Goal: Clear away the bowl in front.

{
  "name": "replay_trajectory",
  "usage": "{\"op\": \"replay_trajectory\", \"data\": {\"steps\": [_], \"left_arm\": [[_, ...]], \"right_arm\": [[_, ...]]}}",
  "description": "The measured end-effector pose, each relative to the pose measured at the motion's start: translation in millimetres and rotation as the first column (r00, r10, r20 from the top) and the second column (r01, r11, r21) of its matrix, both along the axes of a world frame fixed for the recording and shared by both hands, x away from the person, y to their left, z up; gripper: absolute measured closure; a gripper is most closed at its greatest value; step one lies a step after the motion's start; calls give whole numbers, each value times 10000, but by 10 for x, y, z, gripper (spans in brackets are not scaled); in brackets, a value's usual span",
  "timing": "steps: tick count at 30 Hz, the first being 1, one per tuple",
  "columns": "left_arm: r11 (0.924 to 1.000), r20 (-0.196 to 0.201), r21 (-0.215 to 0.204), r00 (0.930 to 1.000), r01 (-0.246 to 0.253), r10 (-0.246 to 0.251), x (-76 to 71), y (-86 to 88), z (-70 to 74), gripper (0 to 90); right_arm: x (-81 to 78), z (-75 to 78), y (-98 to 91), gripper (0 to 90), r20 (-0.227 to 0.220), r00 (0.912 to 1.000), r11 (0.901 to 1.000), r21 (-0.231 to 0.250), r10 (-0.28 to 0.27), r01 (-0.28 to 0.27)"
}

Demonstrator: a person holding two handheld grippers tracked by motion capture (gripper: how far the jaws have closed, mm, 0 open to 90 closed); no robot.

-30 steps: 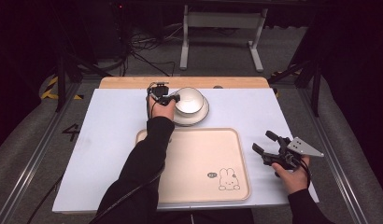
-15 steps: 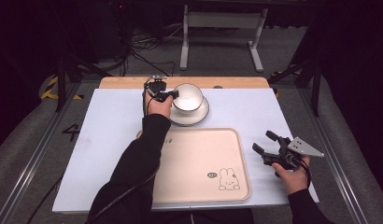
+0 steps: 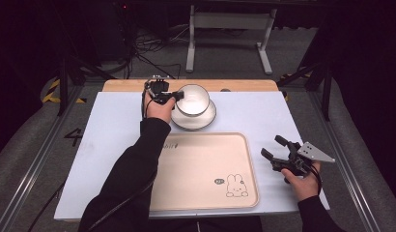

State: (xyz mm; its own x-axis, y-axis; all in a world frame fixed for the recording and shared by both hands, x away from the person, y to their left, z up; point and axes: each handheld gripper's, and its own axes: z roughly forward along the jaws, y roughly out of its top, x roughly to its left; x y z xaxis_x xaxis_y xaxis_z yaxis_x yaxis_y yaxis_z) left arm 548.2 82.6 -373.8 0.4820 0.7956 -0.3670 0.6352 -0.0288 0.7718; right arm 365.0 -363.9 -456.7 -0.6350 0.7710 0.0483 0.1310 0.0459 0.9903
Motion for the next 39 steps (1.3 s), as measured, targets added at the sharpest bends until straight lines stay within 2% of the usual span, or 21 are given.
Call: {"op": "replay_trajectory", "data": {"steps": [3, 6, 8, 12, 17, 18, 22, 25, 27, 30, 34, 39], "left_arm": [[9988, 63, 283, 9992, 404, -405, -70, 26, 56, 782], [9978, 98, 269, 9981, 608, -611, -115, 53, 91, 782], [9952, 157, 125, 9951, 975, -977, -192, 110, 154, 783], [9894, 280, 331, 9894, 1416, -1426, -276, 145, 206, 783], [9826, 242, 480, 9832, 1796, -1809, -355, 157, 229, 783], [9781, 290, 531, 9788, 2012, -2030, -392, 160, 245, 783], [9693, 357, 543, 9697, 2398, -2418, -472, 160, 288, 783], [9587, 454, 651, 9589, 2769, -2801, -531, 148, 324, 784], [9464, 663, 963, 9467, 3085, -3153, -572, 128, 347, 784], [9311, 719, 1294, 9333, 3410, -3518, -636, 105, 380, 784], [9174, 680, 1211, 9189, 3791, -3887, -704, 83, 406, 785], [8958, 636, 1391, 8989, 4222, -4336, -762, 55, 422, 784]], "right_arm": [[-2, 0, 2, 161, 24, 10000, 10000, -44, -22, 22], [-5, -1, 1, 159, 27, 10000, 10000, -14, -8, 8], [-2, 0, 0, 159, 22, 10000, 10000, -1, -14, 14], [-2, 0, 6, 159, 28, 10000, 10000, -70, -13, 13], [-2, 0, 6, 159, 26, 10000, 10000, -74, -13, 13], [-2, 0, 6, 159, 22, 10000, 10000, -70, -12, 12], [-1, 0, 7, 159, 11, 10000, 10000, -74, -9, 9], [-2, 0, 5, 158, 21, 10000, 10000, -66, -5, 6], [-1, 0, 4, 157, 22, 10000, 10000, -65, -7, 7], [0, 0, 4, 157, -1, 10000, 10000, -43, -12, 12], [-1, 1, 6, 157, -3, 10000, 10000, -67, -15, 15], [-1, 0, 8, 157, 11, 10000, 10000, -84, -10, 10]]}}
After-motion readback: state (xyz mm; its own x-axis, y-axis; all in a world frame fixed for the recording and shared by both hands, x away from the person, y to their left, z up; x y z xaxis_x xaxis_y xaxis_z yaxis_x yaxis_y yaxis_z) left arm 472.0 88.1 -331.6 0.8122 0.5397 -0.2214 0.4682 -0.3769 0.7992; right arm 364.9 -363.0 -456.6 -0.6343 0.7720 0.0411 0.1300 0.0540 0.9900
